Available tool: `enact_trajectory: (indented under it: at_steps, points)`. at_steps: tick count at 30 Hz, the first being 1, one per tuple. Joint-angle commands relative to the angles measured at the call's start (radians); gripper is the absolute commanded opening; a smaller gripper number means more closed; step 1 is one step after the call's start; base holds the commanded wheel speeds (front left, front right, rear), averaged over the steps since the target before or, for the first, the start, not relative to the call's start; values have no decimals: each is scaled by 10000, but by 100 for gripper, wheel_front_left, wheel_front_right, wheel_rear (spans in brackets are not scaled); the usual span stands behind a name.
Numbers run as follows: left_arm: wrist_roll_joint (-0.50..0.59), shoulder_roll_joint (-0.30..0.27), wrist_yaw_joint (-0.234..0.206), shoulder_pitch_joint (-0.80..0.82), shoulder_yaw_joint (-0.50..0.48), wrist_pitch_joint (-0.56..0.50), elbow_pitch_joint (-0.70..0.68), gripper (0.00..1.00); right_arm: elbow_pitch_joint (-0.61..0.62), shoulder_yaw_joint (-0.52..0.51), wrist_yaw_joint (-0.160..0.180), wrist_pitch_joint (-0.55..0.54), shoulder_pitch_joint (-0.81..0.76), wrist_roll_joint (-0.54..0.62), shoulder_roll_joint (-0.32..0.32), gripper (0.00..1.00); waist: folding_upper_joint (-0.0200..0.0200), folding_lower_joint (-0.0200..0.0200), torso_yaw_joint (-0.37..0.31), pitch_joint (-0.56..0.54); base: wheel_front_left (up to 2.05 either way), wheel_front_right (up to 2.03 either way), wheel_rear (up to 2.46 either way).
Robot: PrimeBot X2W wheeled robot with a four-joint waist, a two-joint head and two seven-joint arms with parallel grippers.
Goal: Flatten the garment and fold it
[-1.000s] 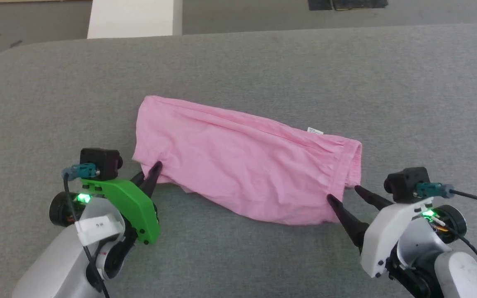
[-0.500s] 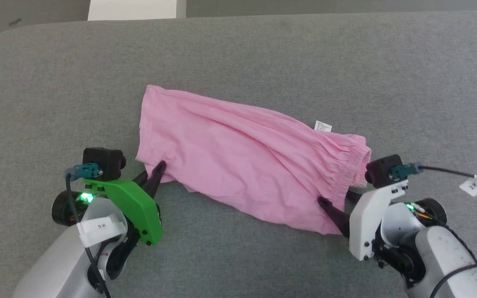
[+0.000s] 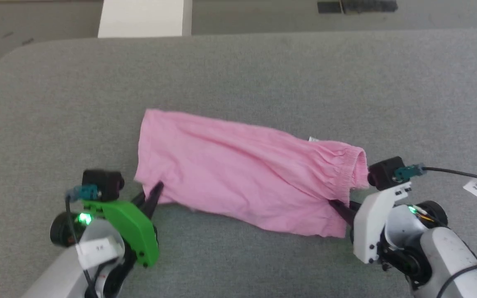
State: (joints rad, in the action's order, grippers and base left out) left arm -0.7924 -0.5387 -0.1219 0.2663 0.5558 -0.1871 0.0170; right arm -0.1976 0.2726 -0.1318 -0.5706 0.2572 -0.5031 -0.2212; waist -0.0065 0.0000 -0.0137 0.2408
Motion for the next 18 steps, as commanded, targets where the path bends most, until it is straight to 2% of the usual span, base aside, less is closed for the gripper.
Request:
enact_trajectory:
  at_steps: [1,5,11,18]
  points:
    - [47,-144,-130,-340,18,90,-128,0,129,-118,11,70,-183,-32,-135,0,65,0,85,-453,0,0,0]
    - [38,-295,-501,-1195,163,17,-563,0,430,-312,11,-107,-597,-57,-347,0,65,0,169,-945,0,0,0]
    - [-327,-78,-979,-2604,560,-176,-978,0,902,-654,11,-640,-1640,-114,-424,0,65,0,319,-1424,0,0,0]
    - [-854,392,-1070,-3380,701,-60,-441,0,1242,-1172,11,-1062,-2710,100,-329,0,65,0,384,-1512,0,0,0]
